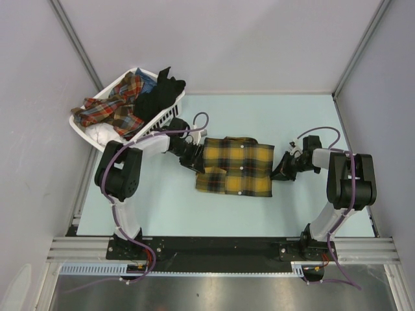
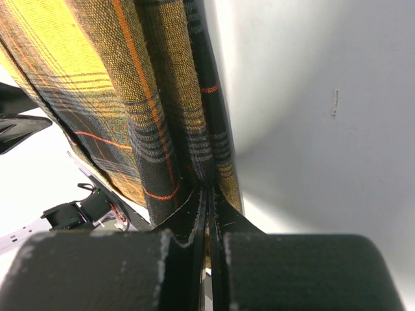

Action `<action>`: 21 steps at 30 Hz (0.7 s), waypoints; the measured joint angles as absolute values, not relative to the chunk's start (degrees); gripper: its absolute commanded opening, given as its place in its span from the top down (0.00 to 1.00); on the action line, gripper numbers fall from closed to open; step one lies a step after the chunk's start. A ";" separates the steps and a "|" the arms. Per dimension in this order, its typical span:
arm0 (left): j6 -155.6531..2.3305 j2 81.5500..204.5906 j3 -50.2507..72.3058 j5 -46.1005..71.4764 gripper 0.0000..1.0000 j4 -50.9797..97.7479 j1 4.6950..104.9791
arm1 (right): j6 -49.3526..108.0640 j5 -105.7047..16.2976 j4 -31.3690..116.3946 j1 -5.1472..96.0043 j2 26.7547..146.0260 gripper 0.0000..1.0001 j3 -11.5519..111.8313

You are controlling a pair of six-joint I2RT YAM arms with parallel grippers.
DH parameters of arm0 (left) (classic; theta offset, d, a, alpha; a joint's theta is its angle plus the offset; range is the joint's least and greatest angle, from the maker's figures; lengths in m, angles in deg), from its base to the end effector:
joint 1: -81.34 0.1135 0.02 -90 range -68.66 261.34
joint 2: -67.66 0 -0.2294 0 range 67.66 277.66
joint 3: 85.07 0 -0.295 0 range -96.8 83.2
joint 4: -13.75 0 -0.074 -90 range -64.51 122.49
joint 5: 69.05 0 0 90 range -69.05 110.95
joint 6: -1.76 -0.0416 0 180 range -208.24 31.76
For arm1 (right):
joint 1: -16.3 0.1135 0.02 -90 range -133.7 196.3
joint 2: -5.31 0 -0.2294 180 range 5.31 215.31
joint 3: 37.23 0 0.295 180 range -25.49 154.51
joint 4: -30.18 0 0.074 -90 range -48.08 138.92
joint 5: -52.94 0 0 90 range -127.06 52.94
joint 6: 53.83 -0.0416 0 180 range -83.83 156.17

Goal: Fold and stack the long sleeve shirts
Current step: Fold the shirt

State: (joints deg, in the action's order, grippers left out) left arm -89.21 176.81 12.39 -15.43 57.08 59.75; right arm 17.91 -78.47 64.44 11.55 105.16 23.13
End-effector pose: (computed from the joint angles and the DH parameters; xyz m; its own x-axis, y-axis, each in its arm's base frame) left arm 0.3590 -0.1686 0.0971 -0.8651 0.3570 -0.3524 0.5001 0.6678 -0.5513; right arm 0.3175 0.0012 0.0509 -0.9469 0.3145 -0.0668 0.1836 0.6994 0.6907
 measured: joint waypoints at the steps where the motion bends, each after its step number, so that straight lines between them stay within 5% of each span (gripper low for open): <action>1: -89.19 177.09 12.39 -15.41 0.58 56.91 59.60 | 18.00 -78.47 64.53 11.48 105.16 1.00 23.15; 7: -88.69 178.99 12.37 -15.15 0.80 56.49 58.88 | 19.26 -78.49 66.12 10.76 105.88 1.00 24.09; 10: -88.36 179.15 12.35 -14.89 0.99 56.51 58.90 | 19.88 -78.51 67.24 10.28 106.39 1.00 24.90; 21: -88.23 179.12 12.33 -14.19 1.00 56.58 58.97 | 24.51 -78.95 73.40 8.97 109.01 1.00 29.97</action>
